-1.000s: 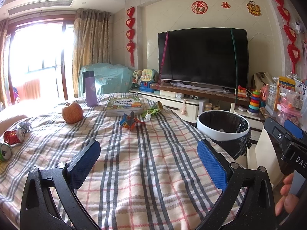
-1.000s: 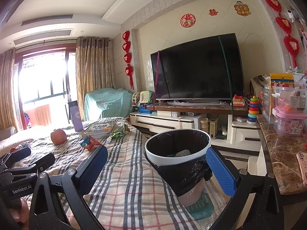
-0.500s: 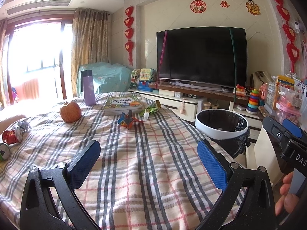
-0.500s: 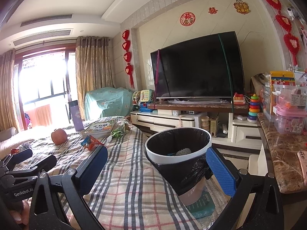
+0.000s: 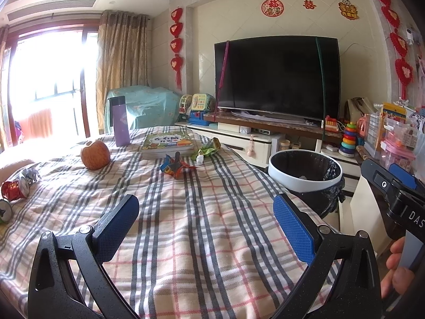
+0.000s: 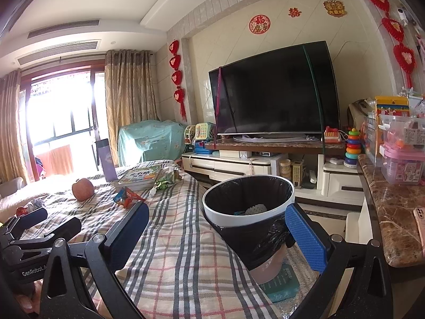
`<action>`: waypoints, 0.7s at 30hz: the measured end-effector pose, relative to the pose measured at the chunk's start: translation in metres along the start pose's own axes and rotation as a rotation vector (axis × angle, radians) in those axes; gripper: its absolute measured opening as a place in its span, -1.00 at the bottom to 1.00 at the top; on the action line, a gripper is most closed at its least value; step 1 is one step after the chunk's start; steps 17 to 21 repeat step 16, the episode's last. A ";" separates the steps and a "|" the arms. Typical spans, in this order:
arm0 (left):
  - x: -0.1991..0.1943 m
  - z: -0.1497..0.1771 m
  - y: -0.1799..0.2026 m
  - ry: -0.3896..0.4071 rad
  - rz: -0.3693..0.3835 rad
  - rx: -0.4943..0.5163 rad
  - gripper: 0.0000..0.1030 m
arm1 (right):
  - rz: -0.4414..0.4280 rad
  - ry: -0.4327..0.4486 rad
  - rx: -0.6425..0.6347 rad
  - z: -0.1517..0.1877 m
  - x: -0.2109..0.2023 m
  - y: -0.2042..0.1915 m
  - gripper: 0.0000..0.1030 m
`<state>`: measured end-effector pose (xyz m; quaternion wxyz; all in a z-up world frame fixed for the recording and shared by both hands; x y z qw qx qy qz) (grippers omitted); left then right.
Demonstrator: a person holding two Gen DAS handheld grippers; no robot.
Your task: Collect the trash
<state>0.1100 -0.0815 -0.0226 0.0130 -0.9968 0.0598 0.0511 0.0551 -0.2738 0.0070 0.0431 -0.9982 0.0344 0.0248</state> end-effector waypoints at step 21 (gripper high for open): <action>0.005 0.002 -0.006 -0.020 0.017 -0.031 1.00 | -0.010 -0.038 0.010 0.004 0.009 -0.003 1.00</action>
Point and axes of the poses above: each gripper's, at about its wrist camera, not at the fingertips, and x roughly the way its jaws point, y to its right, z to its underside, the point moved 9 cm from there along x, roughly the way its jaws point, and after that the axes turned 13 degrees about y, right-handed, at the moved point
